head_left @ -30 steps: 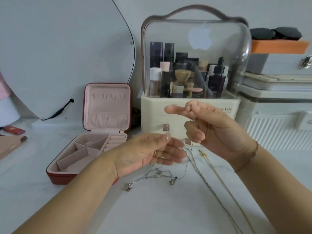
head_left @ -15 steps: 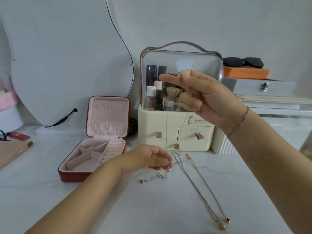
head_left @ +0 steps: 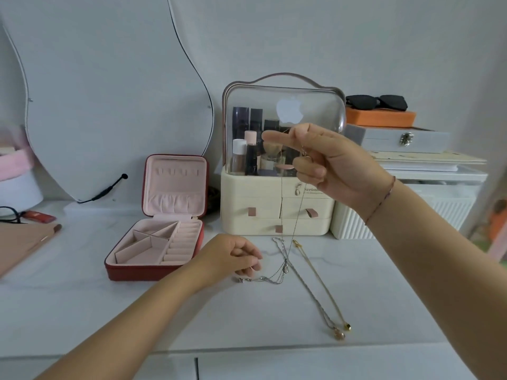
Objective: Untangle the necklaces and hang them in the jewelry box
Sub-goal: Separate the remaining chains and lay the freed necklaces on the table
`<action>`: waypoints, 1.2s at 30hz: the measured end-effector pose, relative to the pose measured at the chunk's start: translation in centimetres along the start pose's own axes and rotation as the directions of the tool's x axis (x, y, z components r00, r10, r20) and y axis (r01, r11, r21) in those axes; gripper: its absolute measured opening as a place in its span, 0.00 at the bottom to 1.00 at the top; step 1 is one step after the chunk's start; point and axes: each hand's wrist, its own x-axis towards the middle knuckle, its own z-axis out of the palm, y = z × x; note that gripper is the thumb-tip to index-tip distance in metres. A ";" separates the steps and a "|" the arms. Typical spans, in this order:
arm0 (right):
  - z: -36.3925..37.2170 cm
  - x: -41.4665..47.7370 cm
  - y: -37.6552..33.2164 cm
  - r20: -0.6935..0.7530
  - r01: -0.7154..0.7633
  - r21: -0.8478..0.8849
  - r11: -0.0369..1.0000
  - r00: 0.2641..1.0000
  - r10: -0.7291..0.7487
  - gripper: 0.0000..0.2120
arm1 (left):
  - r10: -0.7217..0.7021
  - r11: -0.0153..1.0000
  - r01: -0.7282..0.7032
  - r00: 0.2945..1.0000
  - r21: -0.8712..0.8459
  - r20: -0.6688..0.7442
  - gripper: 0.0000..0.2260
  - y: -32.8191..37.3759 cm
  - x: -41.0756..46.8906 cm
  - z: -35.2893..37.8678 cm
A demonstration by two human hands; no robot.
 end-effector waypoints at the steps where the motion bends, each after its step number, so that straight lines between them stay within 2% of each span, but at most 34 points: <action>1: 0.0 -0.2 0.2 -0.001 -0.012 0.007 1.000 1.000 0.012 0.08 | 0.011 1.000 -0.010 1.000 0.007 -0.005 0.03 0.2 -0.1 0.1; 7: 0.3 -0.8 0.3 -0.011 -0.025 0.043 0.999 1.000 0.025 0.08 | 0.104 0.981 -0.107 0.994 0.161 0.024 0.09 1.1 -0.5 2.8; 11: 0.3 -1.2 0.0 -0.011 -0.020 0.053 0.998 1.000 0.020 0.08 | 0.138 0.962 -0.127 0.990 0.241 -0.028 0.06 1.0 -0.7 3.8; 14: 0.3 -1.6 0.1 -0.013 -0.023 0.054 0.998 1.000 0.024 0.08 | 0.131 0.965 -0.122 0.991 0.234 -0.022 0.02 1.2 -1.2 4.1; 17: 0.1 -2.0 0.4 -0.019 -0.021 0.060 0.998 1.000 0.022 0.09 | 0.115 0.971 -0.102 0.992 0.218 -0.048 0.02 1.2 -1.5 3.7; 19: 0.1 -2.3 0.8 -0.033 -0.026 0.058 0.998 0.999 0.028 0.10 | 0.103 0.980 -0.089 0.992 0.180 -0.071 0.02 1.5 -1.6 2.9; 22: 0.1 -2.7 2.1 -0.047 -0.056 0.053 0.997 0.997 0.059 0.06 | 0.108 0.994 -0.111 0.988 -0.014 -0.108 0.03 3.2 -1.7 1.3; 25: 0.4 -2.9 4.3 -0.065 -0.111 0.059 0.992 0.991 0.114 0.08 | 0.123 0.976 -0.152 0.976 -0.157 -0.178 0.03 5.6 -1.7 -0.3; 32: 1.0 -3.1 9.1 -0.199 -0.283 0.114 0.952 0.933 0.301 0.16 | 0.177 0.918 -0.256 0.949 -0.304 -0.262 0.04 10.8 -1.2 -4.4; 36: 1.2 -3.7 11.1 -0.265 -0.388 0.111 0.915 0.876 0.403 0.12 | 0.192 0.906 -0.280 0.940 -0.317 -0.281 0.03 13.6 -0.6 -6.1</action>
